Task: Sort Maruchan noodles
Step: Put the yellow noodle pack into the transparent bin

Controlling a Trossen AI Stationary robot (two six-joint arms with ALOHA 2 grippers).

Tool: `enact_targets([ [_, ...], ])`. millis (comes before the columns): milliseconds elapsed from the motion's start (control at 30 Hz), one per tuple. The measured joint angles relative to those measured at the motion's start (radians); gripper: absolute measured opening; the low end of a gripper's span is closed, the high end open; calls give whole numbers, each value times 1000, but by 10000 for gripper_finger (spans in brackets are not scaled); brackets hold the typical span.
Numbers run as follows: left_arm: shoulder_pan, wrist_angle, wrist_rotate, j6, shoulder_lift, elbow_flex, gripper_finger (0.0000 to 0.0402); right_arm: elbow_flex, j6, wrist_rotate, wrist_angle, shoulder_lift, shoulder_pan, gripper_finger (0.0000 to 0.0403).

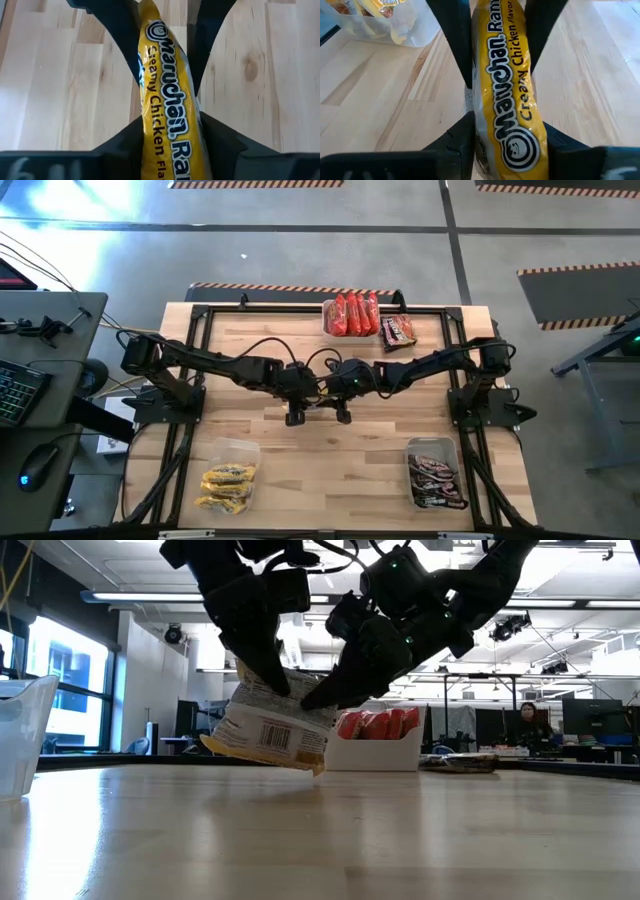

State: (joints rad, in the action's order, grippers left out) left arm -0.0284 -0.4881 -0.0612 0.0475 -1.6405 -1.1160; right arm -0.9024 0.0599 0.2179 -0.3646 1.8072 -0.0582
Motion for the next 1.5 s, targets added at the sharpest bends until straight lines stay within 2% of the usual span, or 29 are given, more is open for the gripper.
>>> enact_targets([
  [200, 0, -10, 1, -2, 0, 0, 98, 0, -7, -5, -2, 1, 3, 131],
  [500, -2, -42, -1, -26, 6, 0, 94, 0, 8, -93, -8, -9, 44, 211],
  [633, -19, -90, -9, -26, 30, 0, 94, 0, 50, -108, 15, -77, 63, 233],
  [867, -78, -154, -27, -26, 130, 0, 93, 0, 62, -109, 181, -233, 82, 235],
  [967, -116, -185, -29, -20, 182, 0, 93, 0, 80, -151, 248, -252, 88, 219],
  [1067, -166, -220, -29, 11, 241, -1, 92, 1, 104, -236, 273, -237, 94, 181],
  [1367, -387, -354, -16, 159, 416, -1, 92, 2, 141, -266, 254, -197, 91, 12],
  [1500, -491, -424, -31, 304, 467, -1, 92, 1, 138, -267, 264, -197, 92, 23],
])
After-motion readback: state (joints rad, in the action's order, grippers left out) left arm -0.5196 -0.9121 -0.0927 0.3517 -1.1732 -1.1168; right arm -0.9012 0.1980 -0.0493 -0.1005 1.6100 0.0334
